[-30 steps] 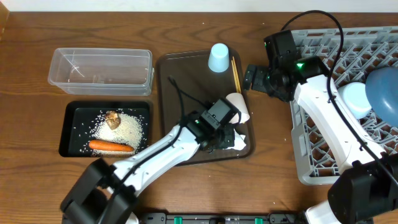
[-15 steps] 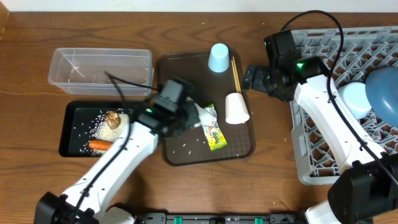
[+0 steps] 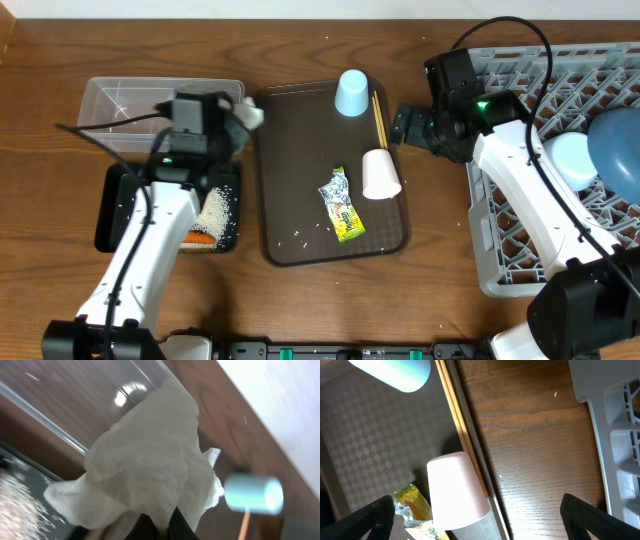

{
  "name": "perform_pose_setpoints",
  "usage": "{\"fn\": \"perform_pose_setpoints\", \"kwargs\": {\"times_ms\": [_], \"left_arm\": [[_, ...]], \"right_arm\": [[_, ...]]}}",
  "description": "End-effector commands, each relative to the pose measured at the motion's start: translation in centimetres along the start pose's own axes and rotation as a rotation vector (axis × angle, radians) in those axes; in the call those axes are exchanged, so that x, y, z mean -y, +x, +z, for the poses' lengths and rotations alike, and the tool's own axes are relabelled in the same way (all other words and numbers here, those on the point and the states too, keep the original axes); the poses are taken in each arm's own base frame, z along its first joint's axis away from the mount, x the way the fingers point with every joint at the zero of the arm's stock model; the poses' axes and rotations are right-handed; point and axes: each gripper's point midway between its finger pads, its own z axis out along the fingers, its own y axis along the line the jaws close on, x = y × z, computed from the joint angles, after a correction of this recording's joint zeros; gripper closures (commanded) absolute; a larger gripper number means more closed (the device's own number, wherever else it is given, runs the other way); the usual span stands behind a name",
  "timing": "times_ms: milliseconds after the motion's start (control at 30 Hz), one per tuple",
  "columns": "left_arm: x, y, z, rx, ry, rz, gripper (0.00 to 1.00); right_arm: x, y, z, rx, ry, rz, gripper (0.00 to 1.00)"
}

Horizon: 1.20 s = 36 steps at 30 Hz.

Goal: Sort waste into correct bins and load items into the dishwasher rack
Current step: 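Carry the tissue left to the clear plastic bin, then open the left gripper to drop the tissue into the bin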

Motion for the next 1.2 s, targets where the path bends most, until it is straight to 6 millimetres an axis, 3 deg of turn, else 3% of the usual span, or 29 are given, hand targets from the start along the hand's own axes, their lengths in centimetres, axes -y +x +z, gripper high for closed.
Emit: {"fn": "perform_pose_setpoints", "kwargs": {"times_ms": [0,200,500,567,633,700,933,1033,1167], "left_arm": [[-2.5,-3.3,0.3,0.13,-0.093,-0.078,0.94],[-4.5,-7.5,1.8,0.279,-0.139,-0.135,0.94],[-6.4,-9.4,5.8,0.325,-0.145,-0.175,0.92],[-6.5,-9.4,6.0,0.325,-0.148,-0.175,0.83],[-6.4,-9.4,5.9,0.327,-0.145,-0.175,0.5],[-6.4,-9.4,5.9,0.326,-0.145,-0.174,0.34],[-6.3,-8.9,5.9,0.295,-0.142,-0.157,0.25],[-4.9,-8.5,5.3,0.256,-0.083,-0.113,0.19],[-2.2,-8.3,3.1,0.211,0.031,-0.032,0.09]], "right_arm": [[-0.4,0.0,-0.2,0.005,-0.007,0.005,0.01],[-0.5,0.0,-0.2,0.005,-0.008,0.003,0.01],[-0.5,0.0,-0.2,0.005,-0.008,0.002,0.01],[-0.5,0.0,-0.2,0.005,-0.008,0.003,0.01],[-0.5,0.0,-0.2,0.005,-0.008,0.003,0.01],[-0.5,0.0,-0.2,0.005,-0.008,0.003,0.01],[-0.5,0.0,-0.2,0.005,-0.008,0.003,0.01],[-0.5,0.0,-0.2,0.005,-0.008,0.003,0.01],[-0.5,0.0,-0.2,0.004,-0.008,0.002,0.01]]}}
